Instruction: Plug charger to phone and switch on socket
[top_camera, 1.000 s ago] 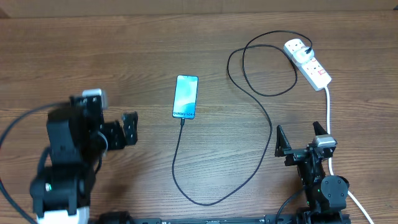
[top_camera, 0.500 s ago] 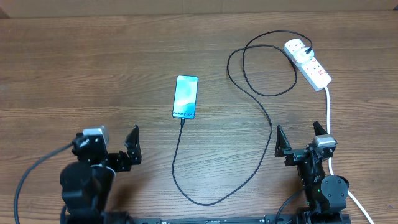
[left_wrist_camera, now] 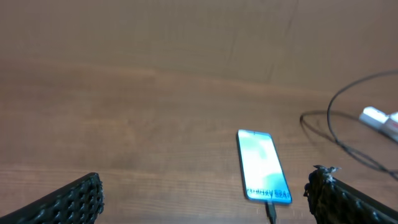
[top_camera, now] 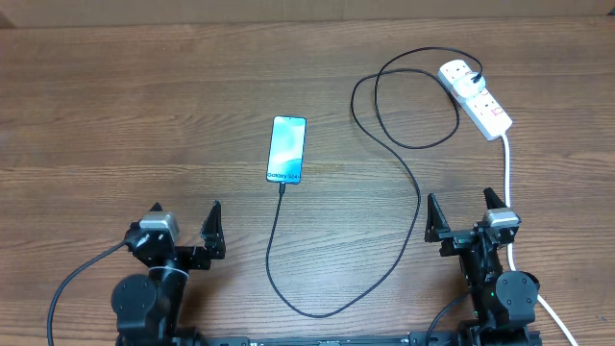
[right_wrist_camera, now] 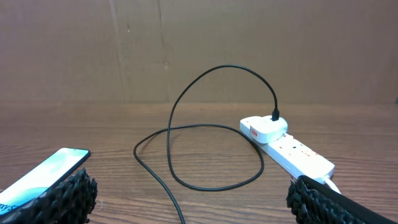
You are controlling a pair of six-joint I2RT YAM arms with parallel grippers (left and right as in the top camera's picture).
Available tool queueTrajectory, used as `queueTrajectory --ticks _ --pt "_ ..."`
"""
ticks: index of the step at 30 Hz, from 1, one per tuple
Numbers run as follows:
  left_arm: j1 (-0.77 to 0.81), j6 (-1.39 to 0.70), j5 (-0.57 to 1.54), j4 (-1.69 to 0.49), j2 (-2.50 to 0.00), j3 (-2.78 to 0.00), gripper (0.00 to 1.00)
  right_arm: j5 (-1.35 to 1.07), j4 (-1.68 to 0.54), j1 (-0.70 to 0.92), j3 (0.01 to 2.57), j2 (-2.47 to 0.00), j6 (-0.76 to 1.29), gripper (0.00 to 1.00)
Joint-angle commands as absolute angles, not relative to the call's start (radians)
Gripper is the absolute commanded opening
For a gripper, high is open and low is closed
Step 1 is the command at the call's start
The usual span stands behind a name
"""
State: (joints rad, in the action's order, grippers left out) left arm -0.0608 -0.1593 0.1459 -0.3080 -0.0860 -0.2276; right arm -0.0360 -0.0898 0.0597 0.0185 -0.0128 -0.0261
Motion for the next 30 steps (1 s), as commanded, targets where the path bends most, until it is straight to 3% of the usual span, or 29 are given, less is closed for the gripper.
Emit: queueTrajectory --ticks 1,9,14,20,30 --pt "-0.065 -0.173 0.149 -0.252 -0.023 -0.179 1.0 -0.027 -0.084 0.057 0.008 -0.003 -0.027 1.0" --pt "-0.032 -0.173 0.088 -0.07 -0.003 -0.075 1.0 -0.027 -0.084 0.057 0.008 -0.003 -0.027 1.0" --pt "-0.006 -0.247 -0.049 -0.024 -0.003 -0.031 1.0 -0.027 -0.084 0.057 0.008 -0.003 -0.027 1.0" --pt "-0.061 -0.262 -0.051 -0.038 -0.003 -0.004 1.0 -0.027 -0.084 0.057 0.008 -0.003 -0.027 1.0" --pt "-0.068 0.008 0.006 -0.078 -0.003 -0.005 1.0 -0.027 -0.084 0.057 0.008 -0.003 -0.027 1.0"
